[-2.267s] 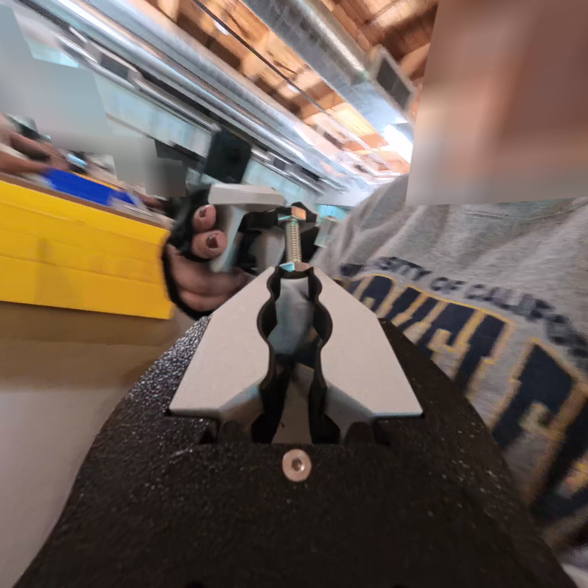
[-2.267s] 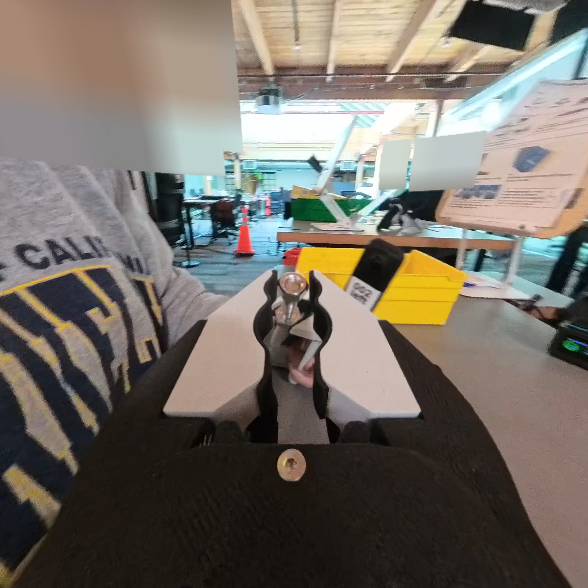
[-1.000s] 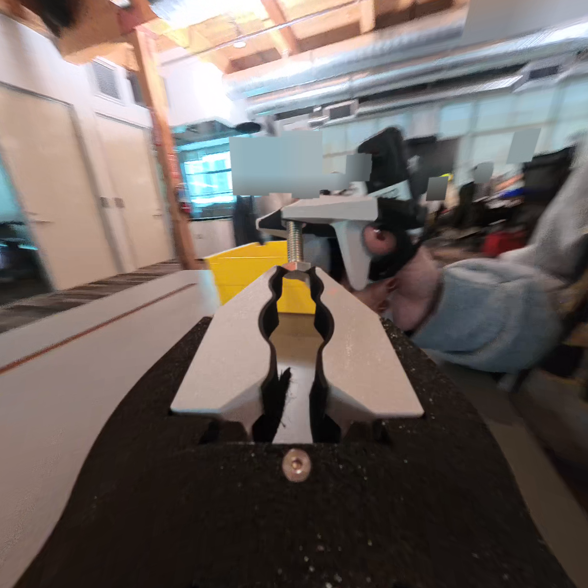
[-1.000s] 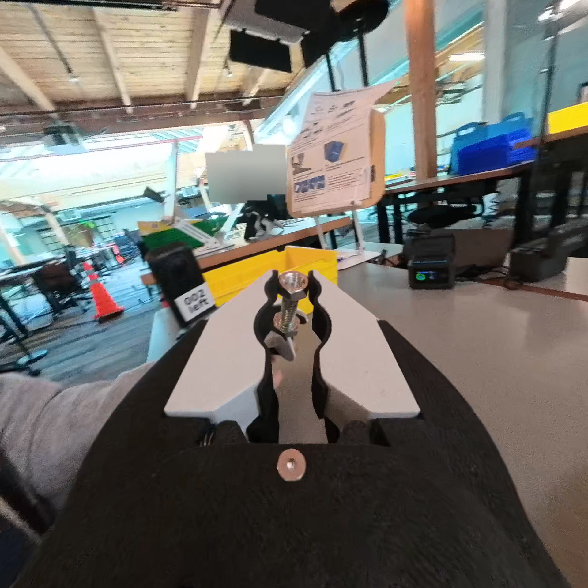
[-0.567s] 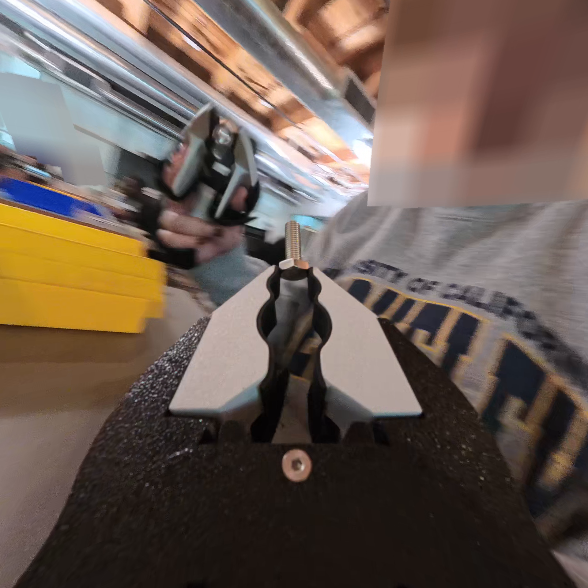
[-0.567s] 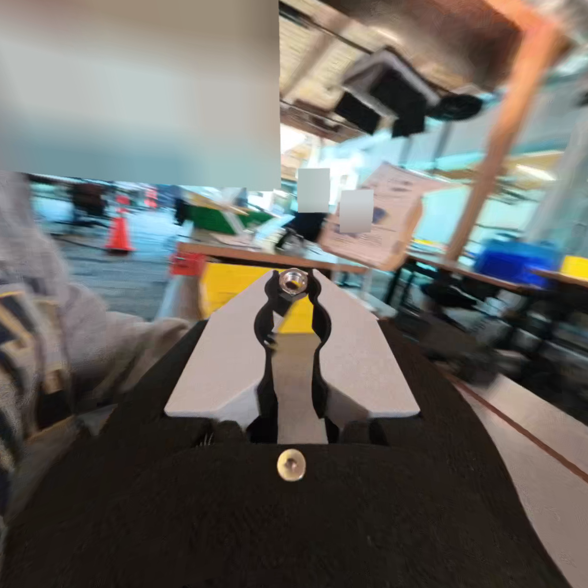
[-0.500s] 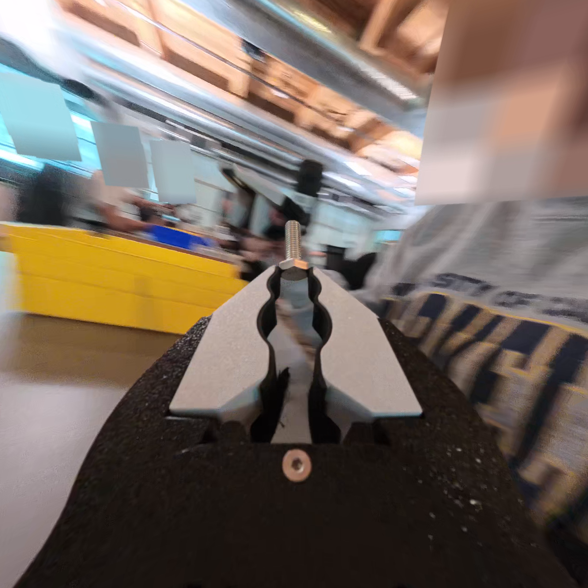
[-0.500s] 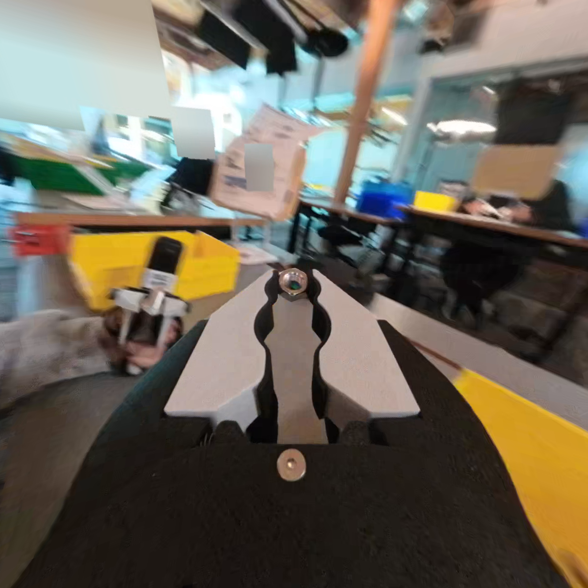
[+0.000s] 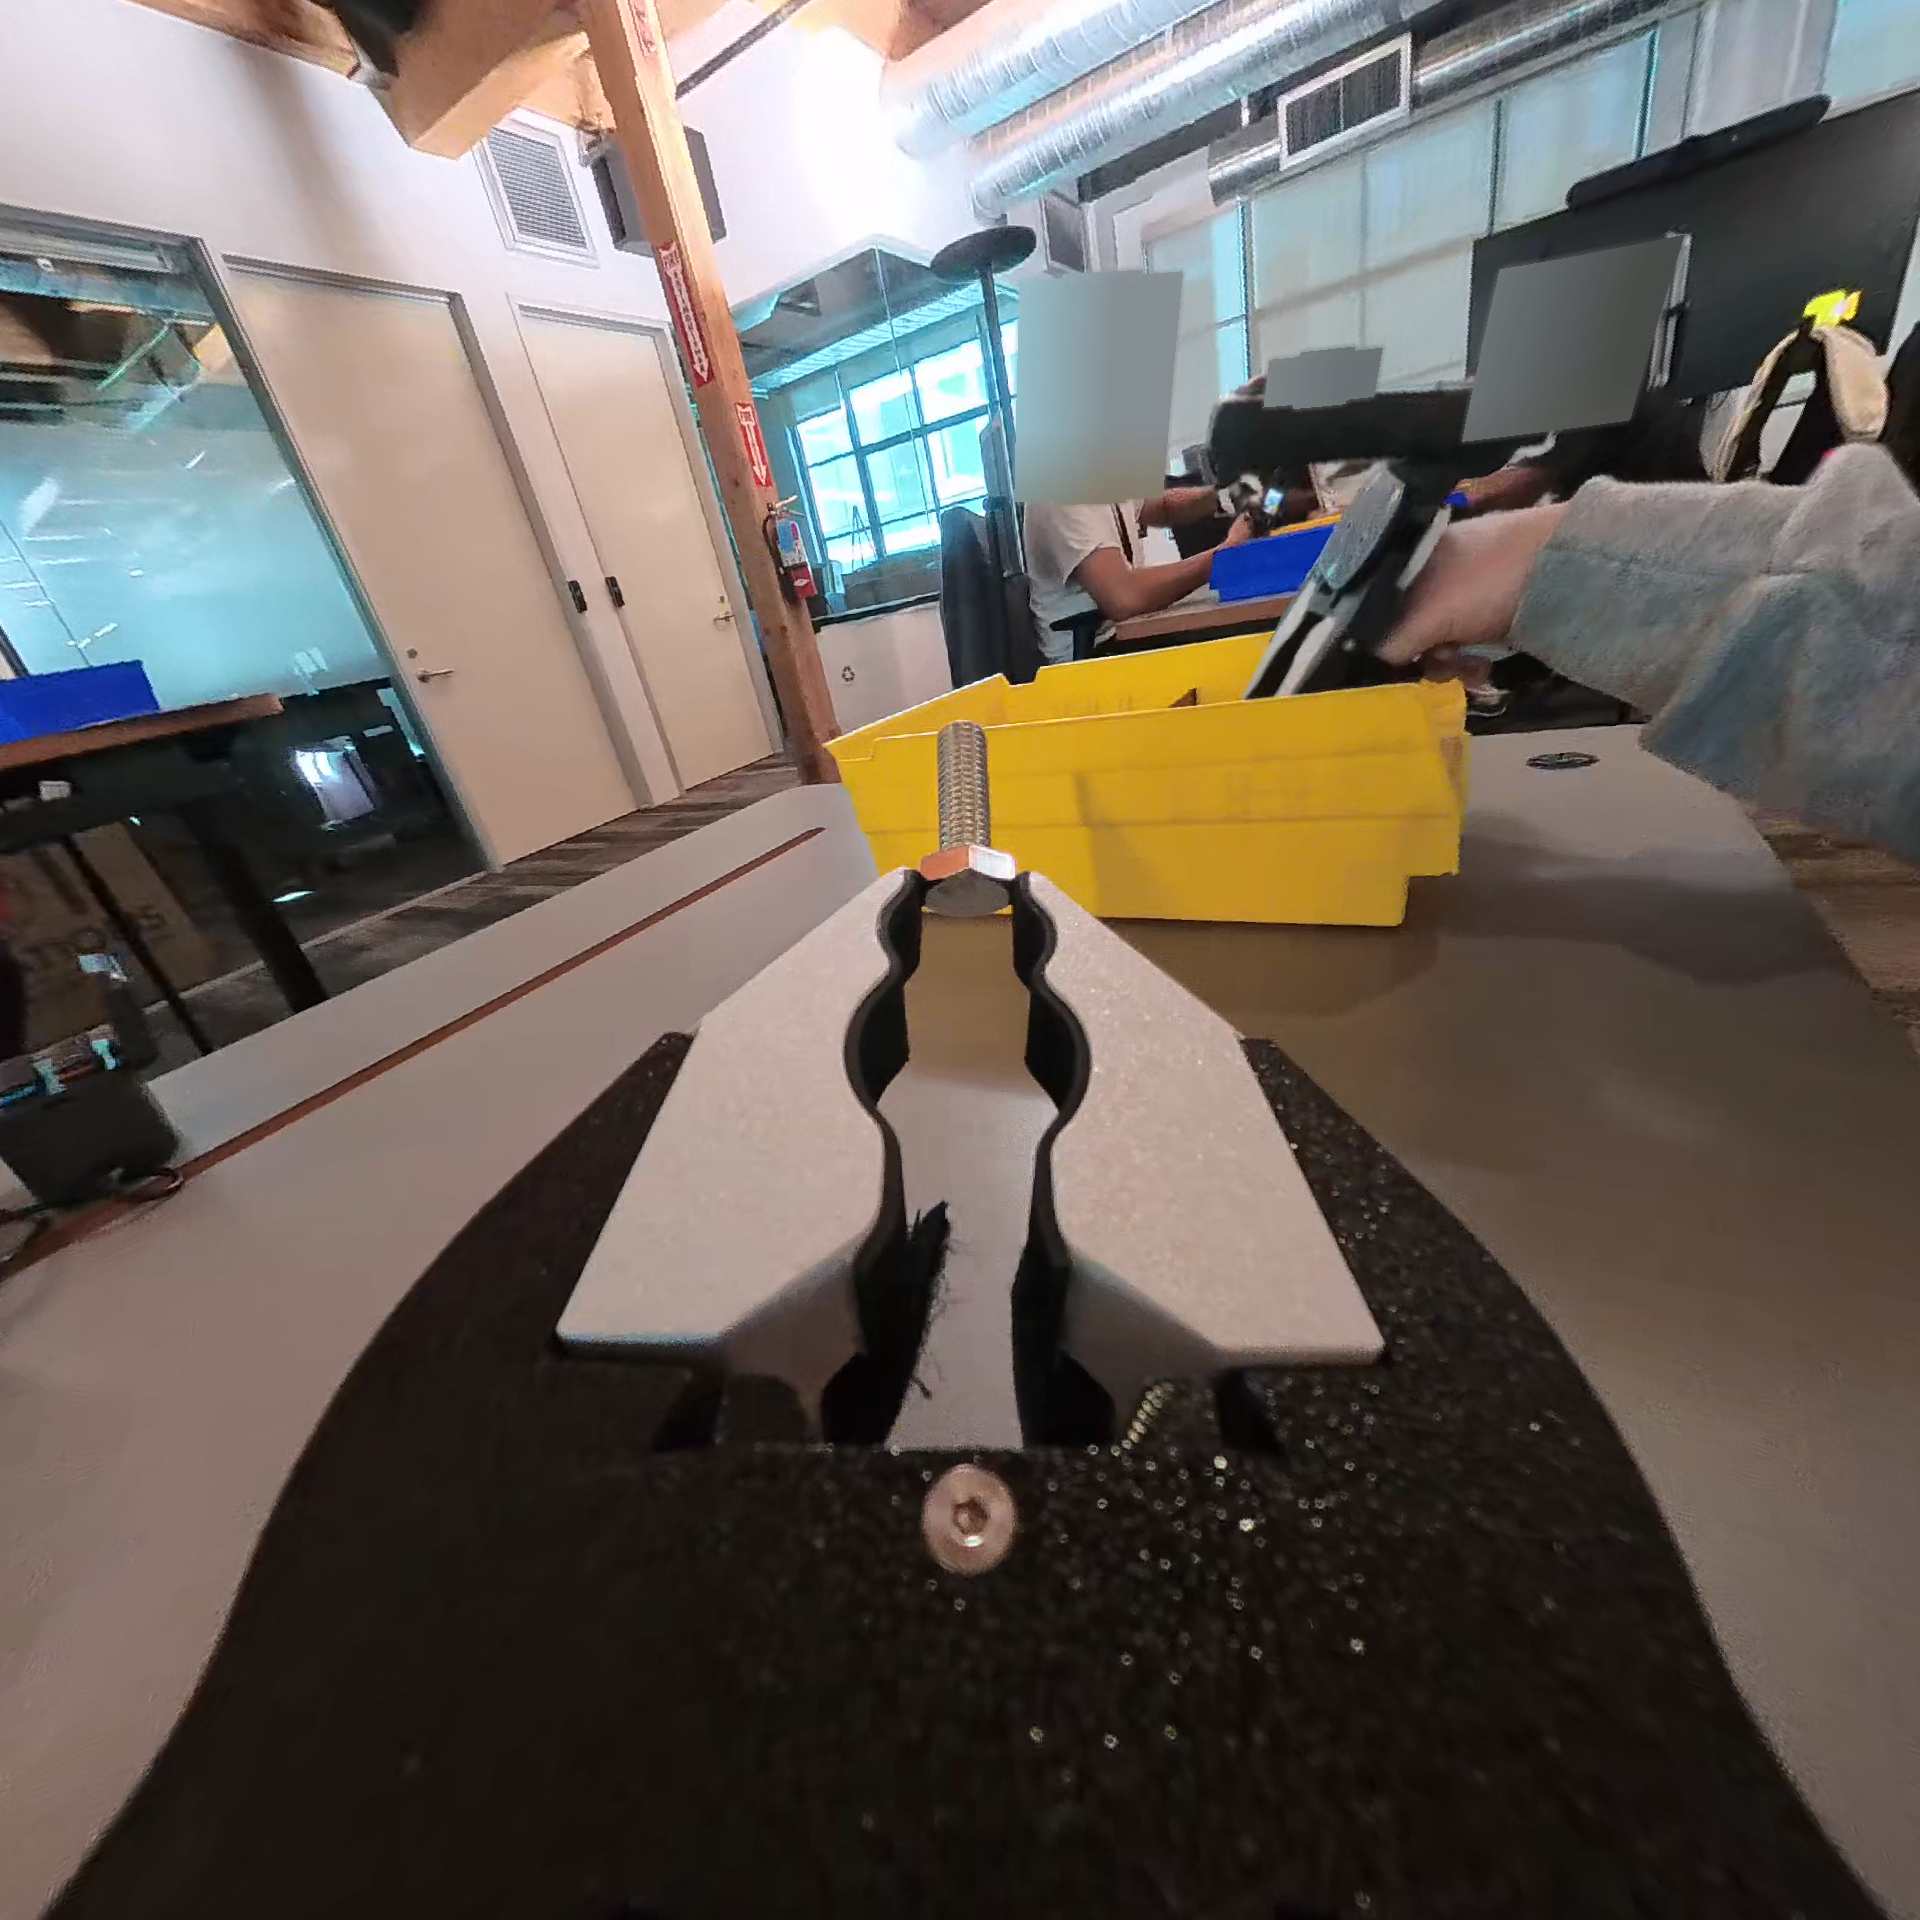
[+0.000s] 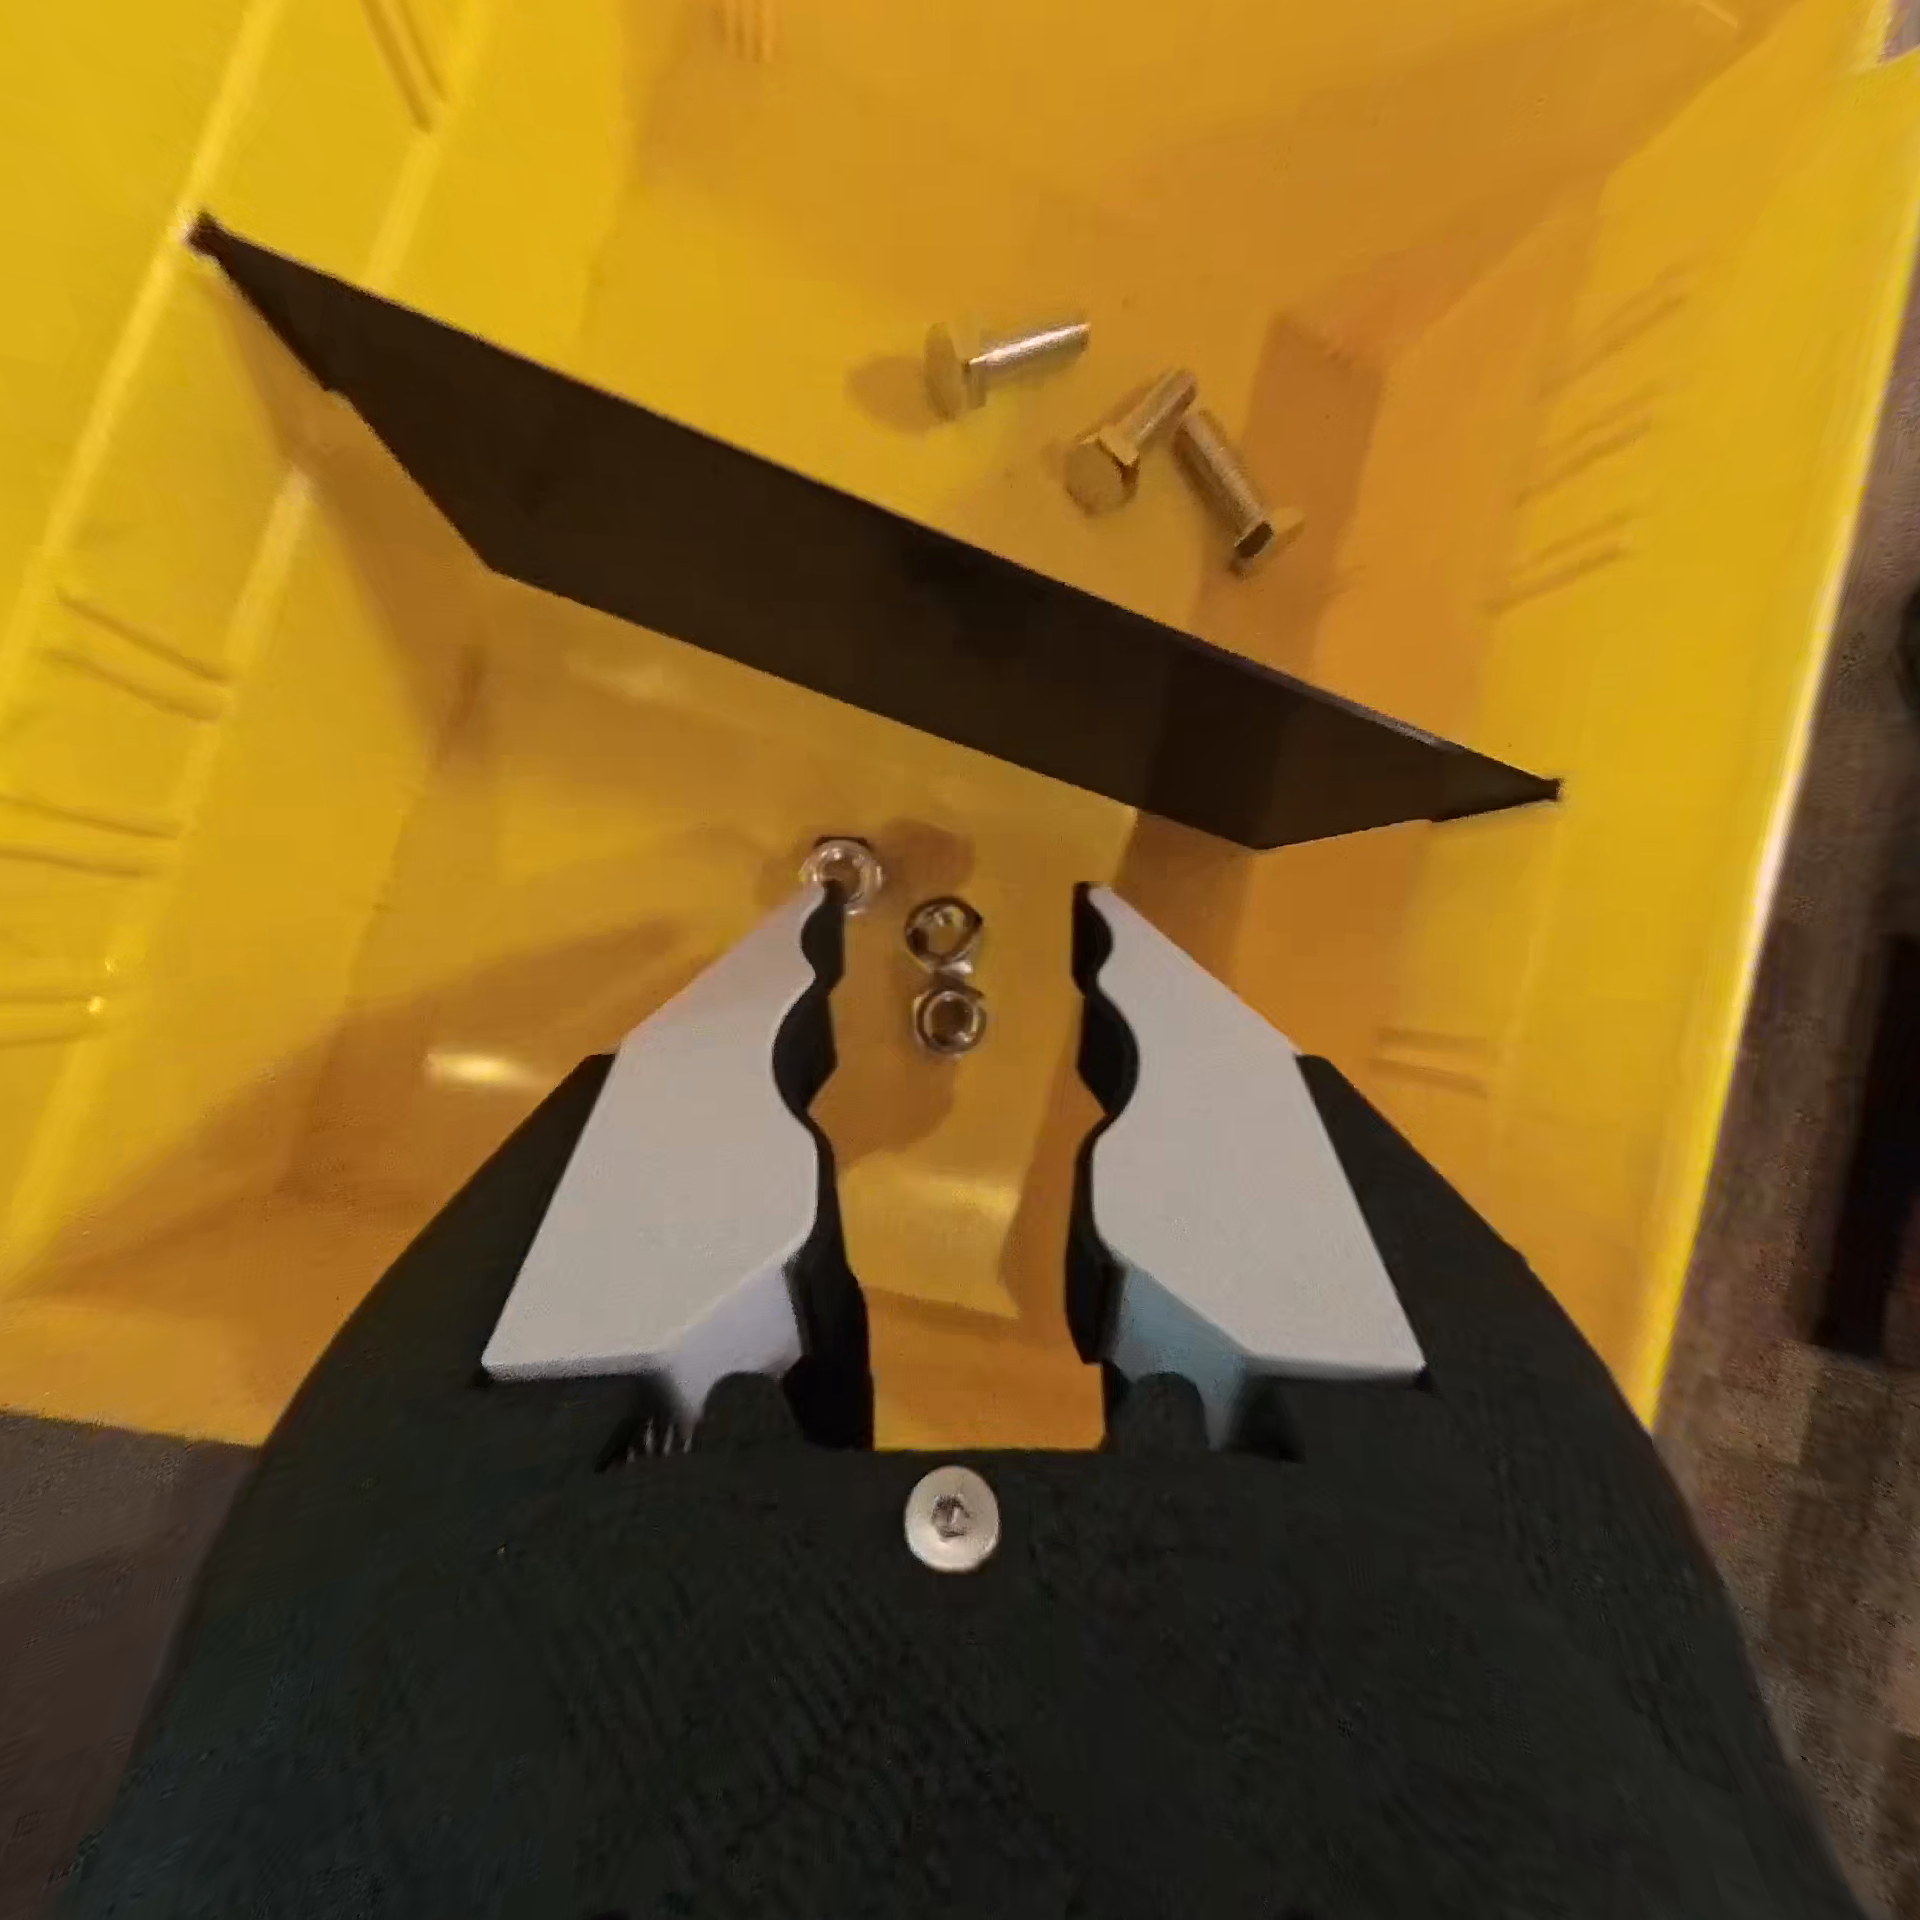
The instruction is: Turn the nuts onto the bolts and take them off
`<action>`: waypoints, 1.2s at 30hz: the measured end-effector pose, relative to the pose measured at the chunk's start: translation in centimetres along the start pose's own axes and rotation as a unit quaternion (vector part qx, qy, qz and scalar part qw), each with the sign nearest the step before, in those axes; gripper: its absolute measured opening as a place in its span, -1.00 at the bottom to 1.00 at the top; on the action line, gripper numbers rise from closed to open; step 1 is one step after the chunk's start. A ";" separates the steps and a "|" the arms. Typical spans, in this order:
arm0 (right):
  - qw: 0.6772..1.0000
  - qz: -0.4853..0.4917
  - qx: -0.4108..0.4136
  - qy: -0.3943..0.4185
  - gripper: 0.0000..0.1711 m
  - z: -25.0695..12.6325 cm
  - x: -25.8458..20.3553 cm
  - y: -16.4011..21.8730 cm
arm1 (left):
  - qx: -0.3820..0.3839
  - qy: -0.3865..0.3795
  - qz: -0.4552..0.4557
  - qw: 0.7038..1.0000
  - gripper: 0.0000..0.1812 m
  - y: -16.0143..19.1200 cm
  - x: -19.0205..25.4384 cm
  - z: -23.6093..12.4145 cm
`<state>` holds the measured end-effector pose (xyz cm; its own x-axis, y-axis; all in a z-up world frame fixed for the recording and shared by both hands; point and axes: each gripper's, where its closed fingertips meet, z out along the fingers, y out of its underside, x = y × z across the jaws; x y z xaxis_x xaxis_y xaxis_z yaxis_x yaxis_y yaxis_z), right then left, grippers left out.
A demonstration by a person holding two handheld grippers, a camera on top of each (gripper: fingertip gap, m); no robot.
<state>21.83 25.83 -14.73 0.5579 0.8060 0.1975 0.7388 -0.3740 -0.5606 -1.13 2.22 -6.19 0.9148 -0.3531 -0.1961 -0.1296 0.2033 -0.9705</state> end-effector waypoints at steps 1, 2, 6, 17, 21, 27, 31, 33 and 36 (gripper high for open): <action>1.000 0.010 0.016 0.017 -0.35 -0.6 0.4 -0.5 | 0.000 -0.001 0.001 1.000 -0.83 0.0 0.0 0.0; 0.998 0.016 0.043 0.032 -0.30 -1.5 0.6 -1.3 | 0.001 -0.005 0.002 1.000 -0.83 0.0 -0.1 0.0; 0.941 -0.055 0.328 -0.055 -0.44 -9.4 -7.8 -9.5 | 0.042 0.005 0.016 0.999 -0.83 -1.3 0.5 -0.2; 0.778 -0.120 0.416 -0.456 -0.64 -15.1 -30.3 -11.4 | 0.103 0.110 -0.025 0.988 -0.84 -3.4 4.2 -0.7; 0.743 -0.105 0.437 -0.496 -0.91 -15.8 -30.5 -11.5 | 0.096 0.138 -0.025 0.985 -0.84 -3.3 5.3 -0.7; 0.818 -0.112 0.439 -0.354 -0.91 -14.6 -21.5 -15.1 | 0.063 0.092 -0.057 0.992 -0.09 -2.2 3.9 0.4; 0.957 -0.089 0.246 -0.124 -0.91 -6.5 -7.3 -15.9 | 0.053 0.069 -0.039 0.995 -0.02 -1.9 3.4 0.6; 0.986 -0.080 0.110 -0.096 -0.91 -1.8 -3.5 -14.1 | 0.048 0.048 -0.021 0.997 -0.01 -1.7 2.9 0.7; 0.987 -0.074 0.003 -0.140 -0.91 3.0 -2.9 -12.5 | 0.043 0.026 -0.010 0.999 -0.01 -1.5 2.1 0.7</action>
<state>9.87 29.53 -10.70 0.3173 0.9471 0.0478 0.8019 -0.2411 -0.5467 1.27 1.79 -5.05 0.8958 -0.4038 -0.1858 -0.0761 0.2726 -0.9591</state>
